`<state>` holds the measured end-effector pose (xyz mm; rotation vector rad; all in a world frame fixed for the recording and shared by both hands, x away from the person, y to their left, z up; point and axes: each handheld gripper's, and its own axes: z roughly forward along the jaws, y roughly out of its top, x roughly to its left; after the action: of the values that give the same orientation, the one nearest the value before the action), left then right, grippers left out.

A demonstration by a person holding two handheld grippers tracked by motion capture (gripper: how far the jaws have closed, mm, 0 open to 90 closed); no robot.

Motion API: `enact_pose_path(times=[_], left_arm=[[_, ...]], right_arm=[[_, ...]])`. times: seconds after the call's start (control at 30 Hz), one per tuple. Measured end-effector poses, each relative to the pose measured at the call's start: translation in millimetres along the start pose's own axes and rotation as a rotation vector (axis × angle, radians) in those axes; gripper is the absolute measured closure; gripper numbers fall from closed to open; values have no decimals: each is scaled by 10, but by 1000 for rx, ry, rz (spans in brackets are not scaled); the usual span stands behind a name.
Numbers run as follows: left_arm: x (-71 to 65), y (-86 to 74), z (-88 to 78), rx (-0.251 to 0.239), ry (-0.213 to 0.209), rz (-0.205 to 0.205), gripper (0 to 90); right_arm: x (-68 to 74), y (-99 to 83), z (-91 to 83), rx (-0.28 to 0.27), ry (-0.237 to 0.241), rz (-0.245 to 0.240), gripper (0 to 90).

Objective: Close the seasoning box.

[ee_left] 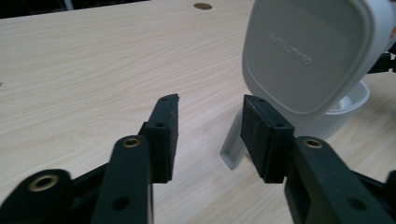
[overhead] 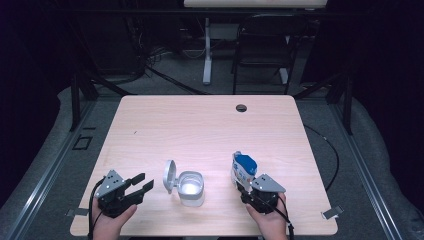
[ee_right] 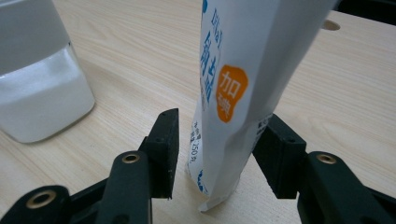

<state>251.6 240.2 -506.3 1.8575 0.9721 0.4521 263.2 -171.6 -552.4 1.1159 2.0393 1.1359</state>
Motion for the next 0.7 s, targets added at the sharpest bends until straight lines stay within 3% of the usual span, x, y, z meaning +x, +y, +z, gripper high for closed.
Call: enact_pose_path(times=[0.43,0.7], left_arm=[[-150,195,33,-1,-56,59,893],[-208,270,84,-9,-73,73,900]], right_arm=[[36,-57,-197,-6,-1,13,484],[15,-110,-290,-7,-8,32,479]])
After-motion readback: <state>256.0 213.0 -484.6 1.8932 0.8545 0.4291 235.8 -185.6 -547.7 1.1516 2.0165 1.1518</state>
